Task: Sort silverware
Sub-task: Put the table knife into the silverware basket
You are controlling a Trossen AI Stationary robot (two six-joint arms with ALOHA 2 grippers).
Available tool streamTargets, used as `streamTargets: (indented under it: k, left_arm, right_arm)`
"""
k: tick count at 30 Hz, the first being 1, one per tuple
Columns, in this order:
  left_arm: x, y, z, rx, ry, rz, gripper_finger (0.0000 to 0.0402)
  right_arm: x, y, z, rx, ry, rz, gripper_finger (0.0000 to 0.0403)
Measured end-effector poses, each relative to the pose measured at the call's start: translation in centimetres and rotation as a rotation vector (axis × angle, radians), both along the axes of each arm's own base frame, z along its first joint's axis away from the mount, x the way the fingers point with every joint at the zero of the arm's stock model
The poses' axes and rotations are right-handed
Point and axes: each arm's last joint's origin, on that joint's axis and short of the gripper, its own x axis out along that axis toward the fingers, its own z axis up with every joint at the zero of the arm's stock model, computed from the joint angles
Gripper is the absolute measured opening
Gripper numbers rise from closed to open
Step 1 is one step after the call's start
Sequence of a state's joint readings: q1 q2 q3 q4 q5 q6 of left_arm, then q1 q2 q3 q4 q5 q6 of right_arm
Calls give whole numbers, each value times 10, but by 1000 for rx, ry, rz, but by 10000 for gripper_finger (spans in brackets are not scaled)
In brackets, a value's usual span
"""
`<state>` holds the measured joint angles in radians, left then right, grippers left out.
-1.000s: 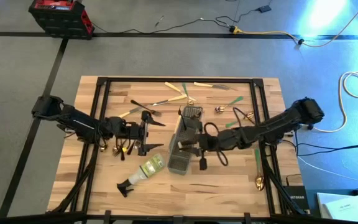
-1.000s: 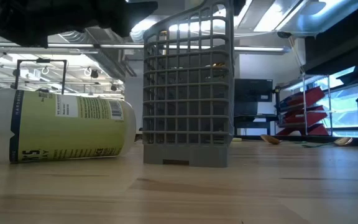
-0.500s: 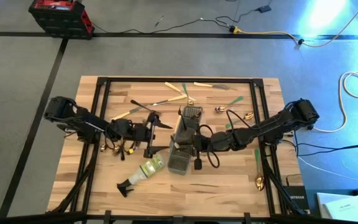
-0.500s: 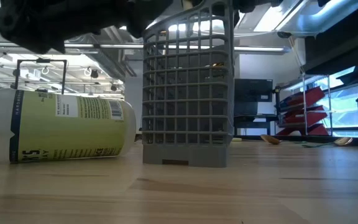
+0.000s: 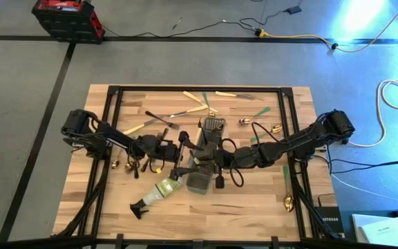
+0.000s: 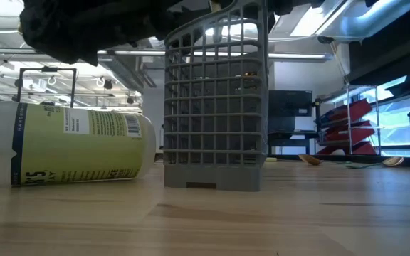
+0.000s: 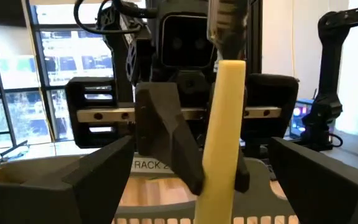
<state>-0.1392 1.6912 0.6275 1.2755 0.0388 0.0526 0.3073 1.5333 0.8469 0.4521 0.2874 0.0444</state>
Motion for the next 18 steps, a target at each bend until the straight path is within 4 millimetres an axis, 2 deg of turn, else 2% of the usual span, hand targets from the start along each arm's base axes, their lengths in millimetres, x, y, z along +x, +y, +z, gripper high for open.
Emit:
streamTargets:
  k: [11,18]
  left_arm:
    - [7,0,8,6,-18,4,356]
    - [16,-1,5,28,93,9,356]
  right_arm:
    - [0,-1,-1,-7,10,-18,61]
    - [0,-1,-1,-8,12,-18,60]
